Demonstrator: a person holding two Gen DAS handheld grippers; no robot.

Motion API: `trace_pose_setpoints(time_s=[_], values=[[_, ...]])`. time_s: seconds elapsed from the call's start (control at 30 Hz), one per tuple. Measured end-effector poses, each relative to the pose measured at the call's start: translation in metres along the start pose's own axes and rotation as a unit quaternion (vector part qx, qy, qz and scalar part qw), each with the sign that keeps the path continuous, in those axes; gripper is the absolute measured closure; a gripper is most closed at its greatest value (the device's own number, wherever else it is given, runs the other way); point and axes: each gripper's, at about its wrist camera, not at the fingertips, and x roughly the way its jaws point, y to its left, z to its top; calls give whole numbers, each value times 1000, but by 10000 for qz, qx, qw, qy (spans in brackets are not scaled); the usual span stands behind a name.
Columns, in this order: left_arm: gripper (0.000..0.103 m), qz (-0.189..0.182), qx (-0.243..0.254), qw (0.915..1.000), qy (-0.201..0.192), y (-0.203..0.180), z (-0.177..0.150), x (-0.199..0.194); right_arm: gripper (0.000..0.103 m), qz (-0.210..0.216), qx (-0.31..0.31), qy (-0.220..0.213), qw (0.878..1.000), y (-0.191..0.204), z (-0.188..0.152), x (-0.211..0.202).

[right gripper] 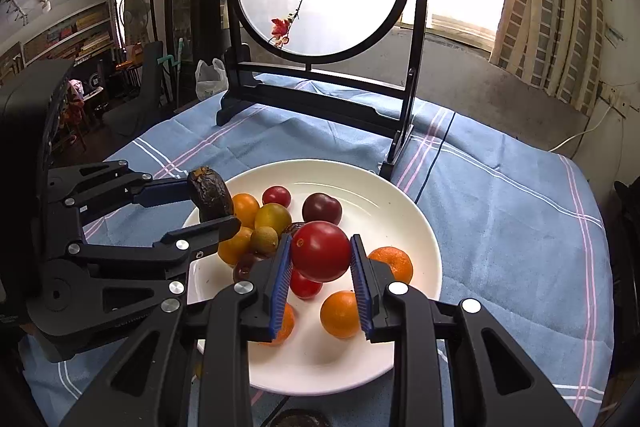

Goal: Organize fruits
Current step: 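Carry the dried persimmon and tomato over the plate and open both grippers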

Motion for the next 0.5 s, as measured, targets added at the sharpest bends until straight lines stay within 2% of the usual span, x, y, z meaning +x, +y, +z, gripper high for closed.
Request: trace_pose_setpoints(time_s=[0.5], values=[[61, 63, 23, 10000, 60, -1, 5, 10, 74, -38, 63, 97, 9999, 0, 13, 20]])
